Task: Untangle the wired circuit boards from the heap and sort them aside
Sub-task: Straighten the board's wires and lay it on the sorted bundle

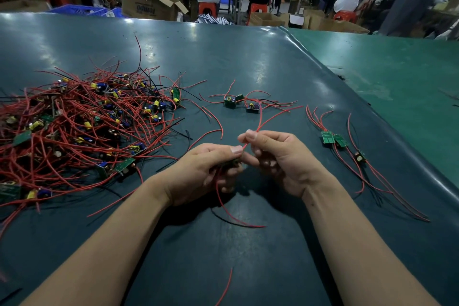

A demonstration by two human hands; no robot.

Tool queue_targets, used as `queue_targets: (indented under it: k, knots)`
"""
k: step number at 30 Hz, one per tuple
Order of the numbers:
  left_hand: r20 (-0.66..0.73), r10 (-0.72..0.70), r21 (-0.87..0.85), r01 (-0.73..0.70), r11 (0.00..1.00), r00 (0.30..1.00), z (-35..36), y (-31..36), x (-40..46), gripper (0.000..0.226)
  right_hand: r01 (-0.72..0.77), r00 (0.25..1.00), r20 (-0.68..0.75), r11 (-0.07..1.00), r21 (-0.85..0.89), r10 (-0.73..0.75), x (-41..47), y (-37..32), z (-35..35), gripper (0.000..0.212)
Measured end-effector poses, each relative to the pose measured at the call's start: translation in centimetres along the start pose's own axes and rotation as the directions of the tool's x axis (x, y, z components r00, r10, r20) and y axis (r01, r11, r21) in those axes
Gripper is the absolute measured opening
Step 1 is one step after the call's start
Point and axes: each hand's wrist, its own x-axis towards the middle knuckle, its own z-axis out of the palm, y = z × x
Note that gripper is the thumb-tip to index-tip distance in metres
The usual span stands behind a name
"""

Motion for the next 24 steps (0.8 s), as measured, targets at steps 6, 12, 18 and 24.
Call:
queue_targets:
  k: [6,12,18,24]
  knots:
    - [-0.206,0.062,-0.064,-0.076,0.995,0.977,0.4,-0.2,0.7,0.020,0.146,0.954,-0.257,0.988,-0.048,-0.153,0.6,0.6,0.8,0.016]
    - [-0.207,0.089,0.019,-0.087,0.996,0.974,0.6,-0.2,0.5,0.025,0.285,0.823,-0.528,0.957,0.060,-0.212,1.0,0.2,-0.2,0.017]
    - [-0.204,0.096,-0.002,-0.098,0.995,0.974,0.4,-0.3,0.5,0.024,0.240,0.808,-0.580,0.957,0.160,-0.106,1.4,0.4,-0.7,0.013]
    - [-0.202,0.104,0.013,-0.104,0.995,0.974,0.3,-0.4,0.6,0.025,0.293,0.726,-0.676,0.946,0.141,-0.125,1.5,0.1,-1.4,0.014]
